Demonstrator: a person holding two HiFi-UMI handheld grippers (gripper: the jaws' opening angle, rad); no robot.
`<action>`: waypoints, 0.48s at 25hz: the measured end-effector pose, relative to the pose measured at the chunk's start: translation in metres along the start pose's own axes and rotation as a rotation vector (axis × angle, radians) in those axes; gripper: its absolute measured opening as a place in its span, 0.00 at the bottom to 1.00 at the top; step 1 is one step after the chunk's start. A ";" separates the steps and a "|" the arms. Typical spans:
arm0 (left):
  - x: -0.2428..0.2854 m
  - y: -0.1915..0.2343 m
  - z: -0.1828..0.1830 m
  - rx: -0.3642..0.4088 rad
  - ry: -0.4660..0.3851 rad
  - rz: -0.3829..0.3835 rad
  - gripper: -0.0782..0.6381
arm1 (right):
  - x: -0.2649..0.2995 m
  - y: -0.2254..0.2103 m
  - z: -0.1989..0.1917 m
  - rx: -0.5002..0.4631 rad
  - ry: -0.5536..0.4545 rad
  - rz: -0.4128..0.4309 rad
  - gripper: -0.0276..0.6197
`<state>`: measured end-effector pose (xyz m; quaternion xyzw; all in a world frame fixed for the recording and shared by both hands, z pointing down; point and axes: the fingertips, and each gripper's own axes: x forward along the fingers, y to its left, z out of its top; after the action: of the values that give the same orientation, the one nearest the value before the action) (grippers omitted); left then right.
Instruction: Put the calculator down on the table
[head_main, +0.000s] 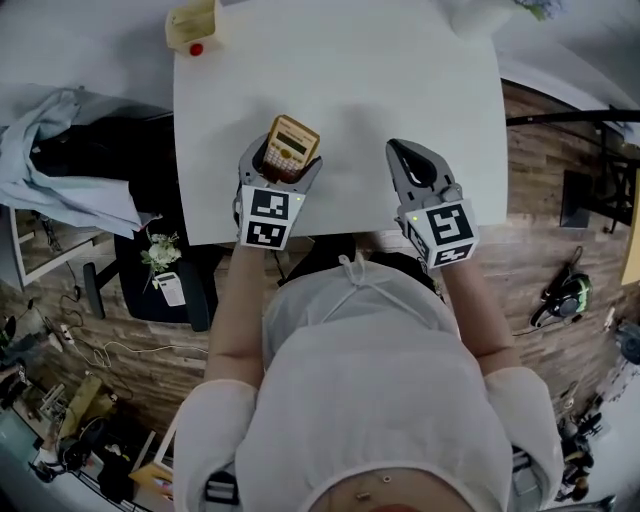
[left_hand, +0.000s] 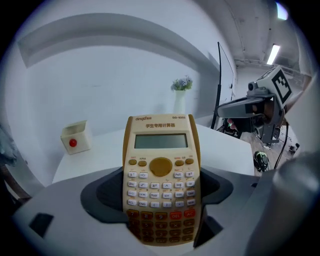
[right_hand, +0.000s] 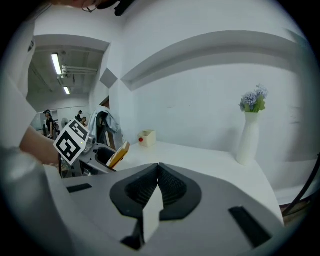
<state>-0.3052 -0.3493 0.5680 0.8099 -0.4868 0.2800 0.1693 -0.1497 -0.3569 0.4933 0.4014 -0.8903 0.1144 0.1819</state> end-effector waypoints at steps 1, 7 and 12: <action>0.008 0.002 -0.003 -0.004 0.014 -0.009 0.69 | 0.005 -0.002 -0.002 0.003 0.004 0.001 0.05; 0.046 0.005 -0.014 0.019 0.100 -0.056 0.69 | 0.026 -0.012 -0.011 0.023 0.032 -0.004 0.05; 0.066 0.003 -0.021 0.035 0.172 -0.080 0.69 | 0.034 -0.016 -0.020 0.048 0.057 -0.010 0.05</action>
<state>-0.2899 -0.3853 0.6254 0.8046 -0.4327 0.3499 0.2074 -0.1535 -0.3827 0.5266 0.4065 -0.8798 0.1462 0.1982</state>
